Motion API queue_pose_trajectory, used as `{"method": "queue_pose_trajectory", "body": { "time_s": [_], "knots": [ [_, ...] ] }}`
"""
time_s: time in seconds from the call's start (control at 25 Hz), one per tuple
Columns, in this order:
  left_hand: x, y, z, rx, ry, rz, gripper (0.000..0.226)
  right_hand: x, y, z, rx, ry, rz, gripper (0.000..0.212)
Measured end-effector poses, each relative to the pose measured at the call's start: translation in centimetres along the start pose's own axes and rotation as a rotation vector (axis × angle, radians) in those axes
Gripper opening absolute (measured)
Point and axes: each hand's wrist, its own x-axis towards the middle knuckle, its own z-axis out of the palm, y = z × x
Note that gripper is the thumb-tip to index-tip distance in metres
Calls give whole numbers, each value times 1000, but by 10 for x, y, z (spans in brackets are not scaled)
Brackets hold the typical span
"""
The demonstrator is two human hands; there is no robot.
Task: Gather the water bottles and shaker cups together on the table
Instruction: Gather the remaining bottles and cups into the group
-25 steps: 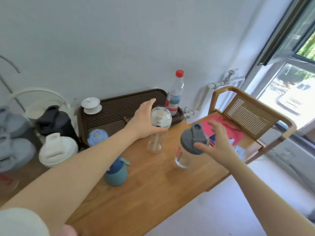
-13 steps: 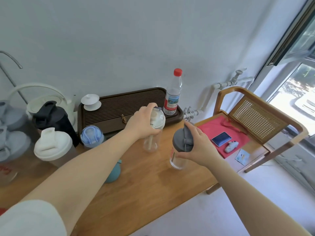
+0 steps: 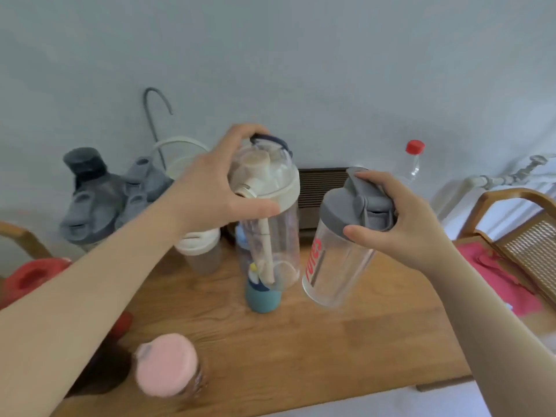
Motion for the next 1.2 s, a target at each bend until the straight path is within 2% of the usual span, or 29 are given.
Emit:
{"method": "queue_pose_trajectory", "body": {
  "time_s": [0.16,0.32,0.52,0.64,0.8,1.0,1.04,1.16,1.2],
  "knots": [
    [-28,-16,-73,-2,148,-15,74,32,-59,40,70,-87,-111,66],
    [-60,-38,-134,65,197,-44,74,55,-109,94,48,-215,-175,66],
    [-94,-62,-192,88,253,-69,73,61,-129,198,-201,-392,-269,78],
    [-108,-79,-220,72,307,-45,73,52,-123,247,-384,-462,-200,79],
    [-112,-107,-240,-76,341,12,74,41,-109,286,-476,-534,-100,73],
    [-109,-119,-257,-192,383,106,73,43,-110,293,-578,-515,-6,75],
    [-110,-119,-262,-207,389,129,71,42,-116,292,-589,-484,-43,75],
    [-121,-124,-278,-211,396,155,68,41,-148,300,-479,-248,-257,67],
    [-127,-129,-281,-199,397,144,68,41,-162,306,-425,-235,-305,65]
  ]
}}
